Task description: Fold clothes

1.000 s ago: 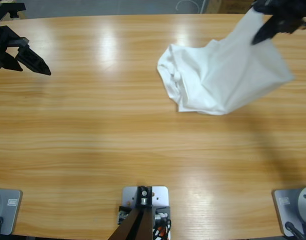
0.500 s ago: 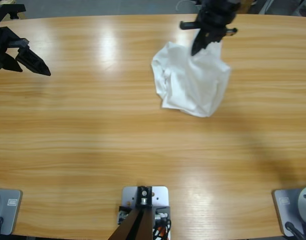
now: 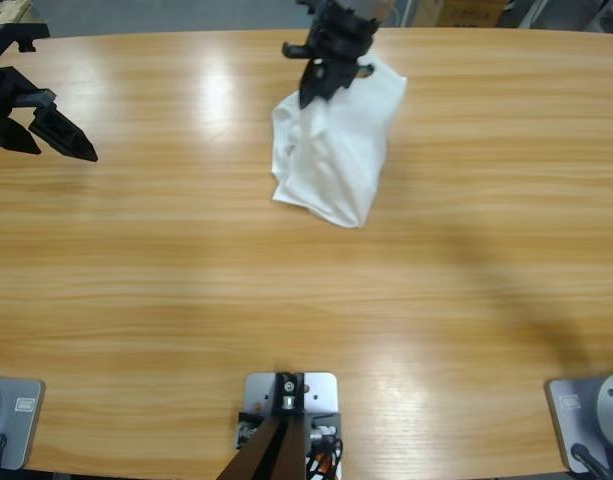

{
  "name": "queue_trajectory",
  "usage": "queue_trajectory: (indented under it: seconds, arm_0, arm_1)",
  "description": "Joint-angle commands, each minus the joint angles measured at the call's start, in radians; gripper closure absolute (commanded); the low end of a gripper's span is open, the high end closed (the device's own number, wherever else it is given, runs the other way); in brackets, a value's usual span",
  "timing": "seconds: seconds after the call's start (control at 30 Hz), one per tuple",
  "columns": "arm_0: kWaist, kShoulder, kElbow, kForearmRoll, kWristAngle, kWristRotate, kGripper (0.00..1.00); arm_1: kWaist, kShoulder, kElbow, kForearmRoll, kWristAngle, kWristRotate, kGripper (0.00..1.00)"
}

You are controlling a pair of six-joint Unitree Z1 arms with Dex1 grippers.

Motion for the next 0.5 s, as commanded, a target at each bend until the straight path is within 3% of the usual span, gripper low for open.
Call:
queue_trajectory:
  seconds: [0.03,0.3,0.5]
  arm_0:
    - [0.009,0.011,0.038,-0.006,-0.006,0.013,0.009]
    - [0.009,0.002,0.052,-0.007,-0.008,0.016,0.009]
    - [0.006,-0.001,0.055,-0.012,-0.013,0.019,0.009]
  arm_1:
    - [0.024,0.157,-0.127,0.095,0.073,0.010,0.000]
    - [0.067,0.221,-0.237,0.097,0.066,-0.027,0.000]
    - [0.065,0.077,-0.243,0.100,0.028,-0.013,0.000]
